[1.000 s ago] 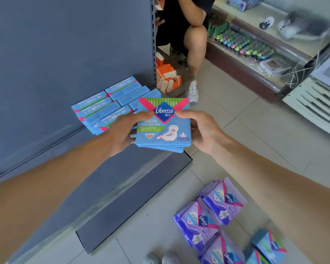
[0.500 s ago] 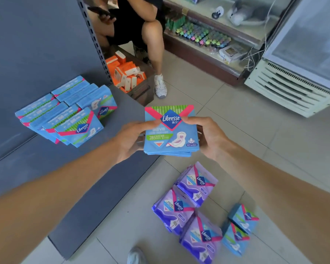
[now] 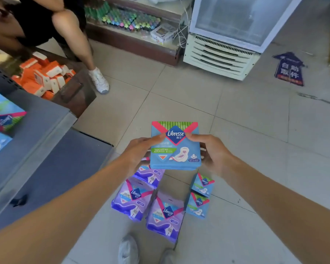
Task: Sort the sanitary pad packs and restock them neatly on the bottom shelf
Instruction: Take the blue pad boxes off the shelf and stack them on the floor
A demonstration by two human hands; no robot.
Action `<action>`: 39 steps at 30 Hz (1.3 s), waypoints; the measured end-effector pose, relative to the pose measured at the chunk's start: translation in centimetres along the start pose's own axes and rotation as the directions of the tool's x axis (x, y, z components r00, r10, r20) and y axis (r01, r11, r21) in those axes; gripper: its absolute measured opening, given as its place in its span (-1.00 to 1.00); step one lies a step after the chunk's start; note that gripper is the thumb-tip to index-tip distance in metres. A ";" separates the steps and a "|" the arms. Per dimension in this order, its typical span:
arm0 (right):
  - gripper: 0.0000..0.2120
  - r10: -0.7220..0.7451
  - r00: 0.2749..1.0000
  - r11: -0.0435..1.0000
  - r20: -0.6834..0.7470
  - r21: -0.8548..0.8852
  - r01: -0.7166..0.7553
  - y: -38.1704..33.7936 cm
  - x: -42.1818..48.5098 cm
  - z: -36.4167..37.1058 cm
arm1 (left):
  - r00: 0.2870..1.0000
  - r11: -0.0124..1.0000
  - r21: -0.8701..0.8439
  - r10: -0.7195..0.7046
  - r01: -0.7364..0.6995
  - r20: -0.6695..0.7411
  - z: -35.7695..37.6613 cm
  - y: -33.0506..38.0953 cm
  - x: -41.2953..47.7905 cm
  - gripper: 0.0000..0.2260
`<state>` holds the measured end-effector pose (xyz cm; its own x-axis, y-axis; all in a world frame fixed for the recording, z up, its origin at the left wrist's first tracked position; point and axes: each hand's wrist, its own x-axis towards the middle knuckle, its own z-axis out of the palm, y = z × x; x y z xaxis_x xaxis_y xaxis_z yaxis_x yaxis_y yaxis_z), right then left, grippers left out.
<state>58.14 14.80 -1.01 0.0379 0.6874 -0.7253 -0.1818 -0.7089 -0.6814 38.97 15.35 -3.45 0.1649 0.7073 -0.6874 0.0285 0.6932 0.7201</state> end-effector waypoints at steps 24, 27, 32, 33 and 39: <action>-0.91 0.096 0.973 0.971 -0.211 0.236 -0.045 10.0 -1.8 -17.3 | 0.952 0.978 0.151 -0.180 0.146 0.247 15.1 -8.9 4.5 -0.52; -0.88 0.086 0.980 0.977 -0.181 0.206 -0.048 11.5 -1.9 -19.3 | 0.952 0.978 0.146 -0.184 0.152 0.243 16.6 -11.3 4.3 -0.46; -0.90 0.077 0.990 0.987 -0.115 0.147 -0.059 15.0 -2.2 -22.1 | 0.963 0.977 0.117 -0.199 0.180 0.181 18.7 -15.9 3.5 -0.58; -0.90 0.080 0.991 0.987 -0.104 0.145 -0.064 15.8 -2.2 -22.5 | 0.964 0.976 0.122 -0.201 0.181 0.175 19.0 -16.8 3.3 -0.58; -0.90 0.119 0.989 0.980 -0.084 0.171 -0.104 21.3 -2.6 -24.6 | 0.967 0.968 0.133 -0.228 0.213 0.110 20.3 -21.8 2.5 -0.55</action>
<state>78.38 -5.94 -16.06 0.0980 0.5821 -0.8072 -0.3497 -0.7392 -0.5756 58.75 -0.85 -18.97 0.2610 0.5109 -0.8190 0.1936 0.8035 0.5629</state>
